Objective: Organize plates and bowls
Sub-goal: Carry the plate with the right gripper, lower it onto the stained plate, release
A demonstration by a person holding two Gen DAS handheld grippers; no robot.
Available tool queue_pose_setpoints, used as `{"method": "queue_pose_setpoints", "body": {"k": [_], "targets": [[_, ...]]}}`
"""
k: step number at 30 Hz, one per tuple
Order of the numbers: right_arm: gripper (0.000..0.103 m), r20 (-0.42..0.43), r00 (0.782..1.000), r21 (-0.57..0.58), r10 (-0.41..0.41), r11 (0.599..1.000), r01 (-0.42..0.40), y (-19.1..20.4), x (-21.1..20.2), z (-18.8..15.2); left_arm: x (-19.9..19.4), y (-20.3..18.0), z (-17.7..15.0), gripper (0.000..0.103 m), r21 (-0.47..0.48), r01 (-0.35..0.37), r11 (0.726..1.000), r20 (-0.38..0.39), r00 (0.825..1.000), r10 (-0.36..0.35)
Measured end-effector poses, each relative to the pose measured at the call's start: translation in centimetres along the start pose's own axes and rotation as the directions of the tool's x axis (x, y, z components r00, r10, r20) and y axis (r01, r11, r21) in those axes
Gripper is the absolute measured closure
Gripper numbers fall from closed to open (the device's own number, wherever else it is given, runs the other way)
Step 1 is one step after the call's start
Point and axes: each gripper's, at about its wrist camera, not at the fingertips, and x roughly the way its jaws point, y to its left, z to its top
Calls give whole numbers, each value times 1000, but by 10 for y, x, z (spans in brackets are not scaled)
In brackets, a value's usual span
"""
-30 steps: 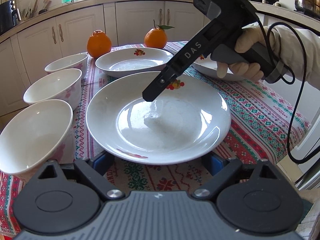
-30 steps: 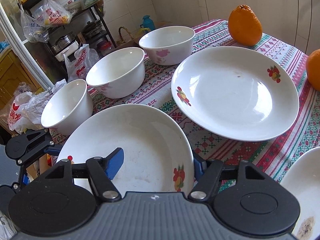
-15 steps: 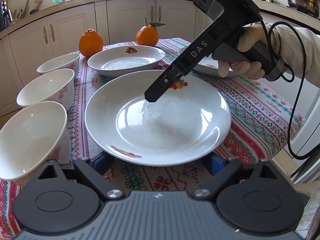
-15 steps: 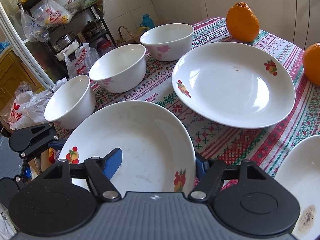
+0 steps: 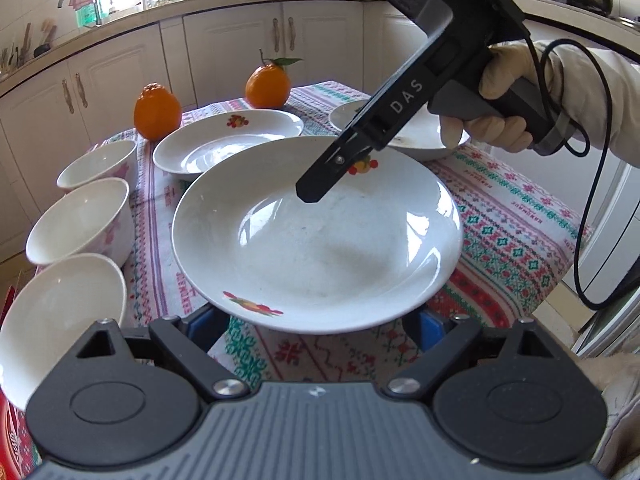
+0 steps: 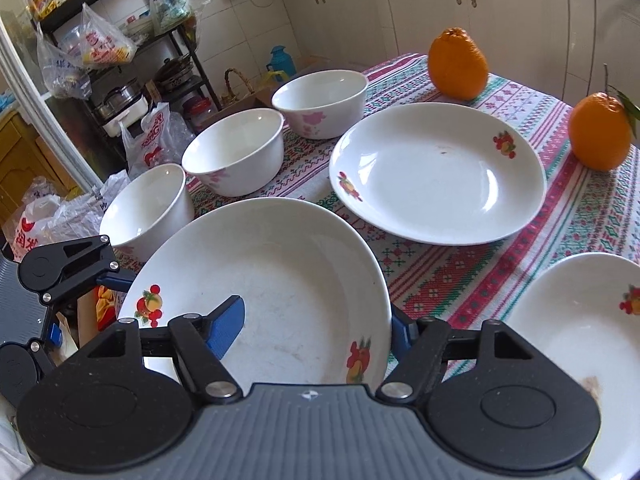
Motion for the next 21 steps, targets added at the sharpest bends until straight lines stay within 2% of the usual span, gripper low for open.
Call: {"method": "queue_pose_setpoints", "body": {"k": [10,15,21], "targets": [[26,51,994,35,-98,995,96,-24,-41,-10,17,-12,38,11,54,77,996,15,997,-78],[26,68,984,76,-166,984,161,-47,-65,-16,37,-18,64,11,59,134,989,29,990,-136],[26,80,966,126,-246,964,235,-79,-89,-23,65,-33,93,11,100,165,981,38,985,-170]]}}
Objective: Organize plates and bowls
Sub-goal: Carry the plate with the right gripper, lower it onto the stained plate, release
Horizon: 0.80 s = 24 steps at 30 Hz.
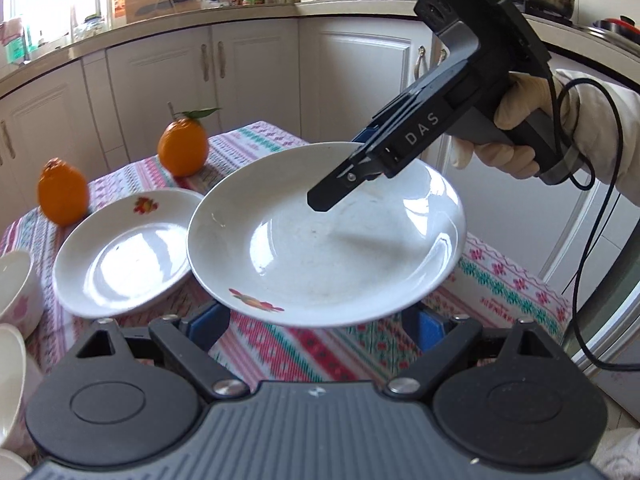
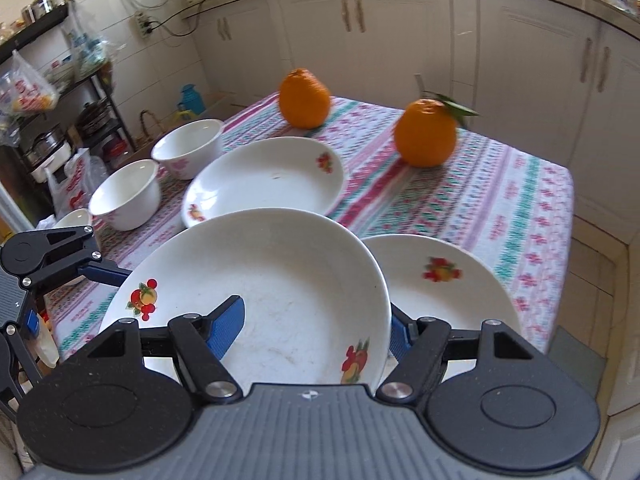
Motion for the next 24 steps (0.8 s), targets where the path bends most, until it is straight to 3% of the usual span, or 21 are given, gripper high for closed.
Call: {"method": "queue_pose_setpoints", "body": {"k": [8,24], "targets": [[25,15,998,49,-65,997,64,-40,-3,-3,39,-4,22,11,28,23,999,-12,1000,-23],[25,11,997,113,-78,991,76,-78,12,-17,72,-8,34,10,47,33,998,-63,998,-30]]}}
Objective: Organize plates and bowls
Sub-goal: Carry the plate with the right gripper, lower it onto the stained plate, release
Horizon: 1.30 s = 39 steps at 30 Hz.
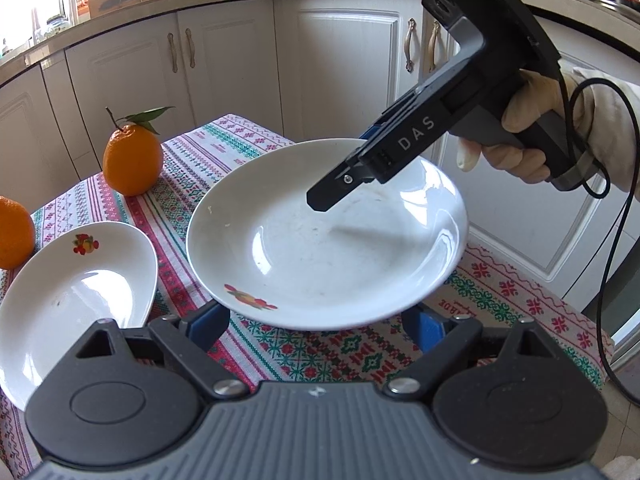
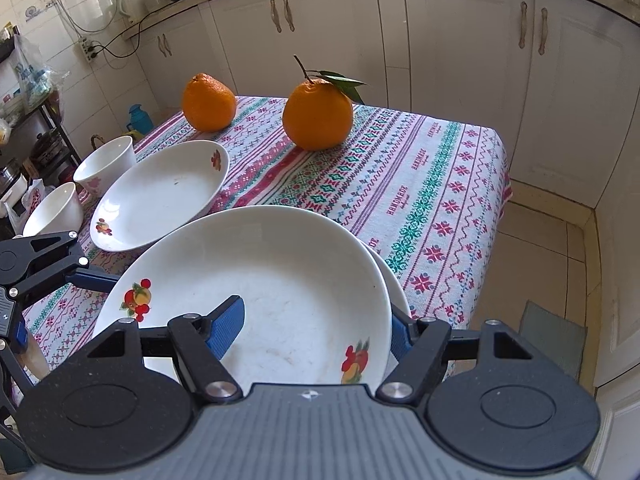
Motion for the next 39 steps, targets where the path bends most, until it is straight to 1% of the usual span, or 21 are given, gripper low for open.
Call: {"method": "queue_pose_setpoints", "body": {"k": [6,18,22,39], "targets": [[25,-1,1000,6,10,1000,-10,-4,3,-3,3,5,1,10,-24,26,999,-10,1000,-26],[25,4,1000,16,-7,1000,7,-3,-5,-7,5,5,1,9,-24,43,999,-17,999,-43],[22,4,1000,25,-12,1000,12,-2,-9,-9,6,6,0,8,-34,47,998,-14,999,-47],[20,-10,997,15,-81,997,81,7,-17,-12,1,3,-2,8,-21,53,998,16,998,-53]]}}
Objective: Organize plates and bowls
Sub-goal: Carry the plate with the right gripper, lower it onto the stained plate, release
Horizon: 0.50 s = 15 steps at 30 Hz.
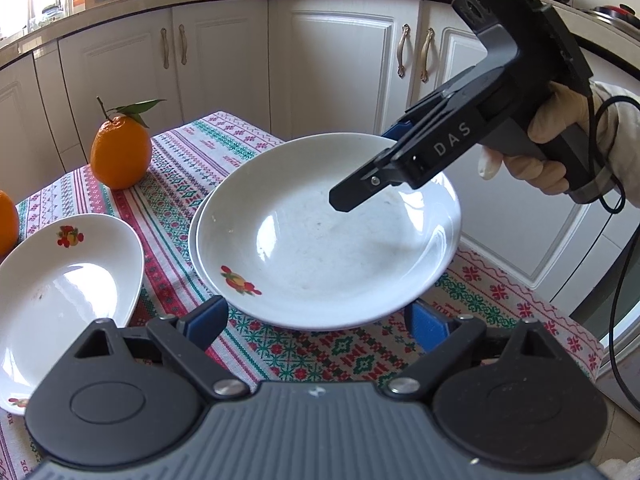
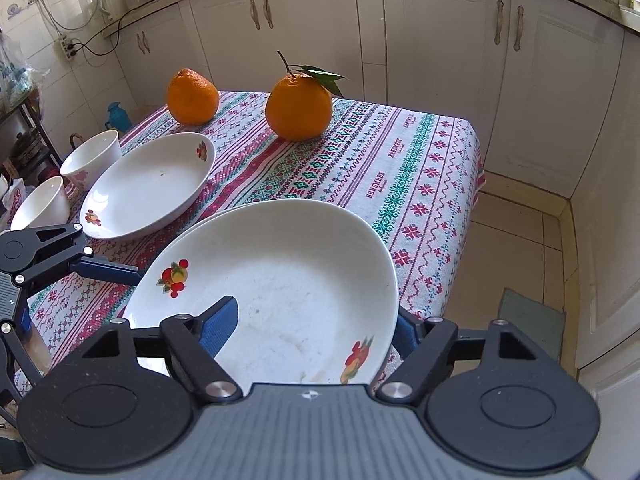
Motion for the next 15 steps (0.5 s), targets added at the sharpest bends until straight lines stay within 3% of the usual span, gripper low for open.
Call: {"method": "queue_pose_setpoints", "body": {"k": [6,10,15], "targets": [[18,-34,996,-32,-82,996,81,7,3,-1,-10,-7,-3,8,17,-12,1000,28,1000,12],[16,-38,995,-35,-88,996,87,8,2,-5,-19,-6,-6,8,5,-17,1000,51,999,17],[4,9,996,-48,-87,995,87,23,-14,-4,-36,-7,-14,7,-16,-66,998,90,994,67]]}}
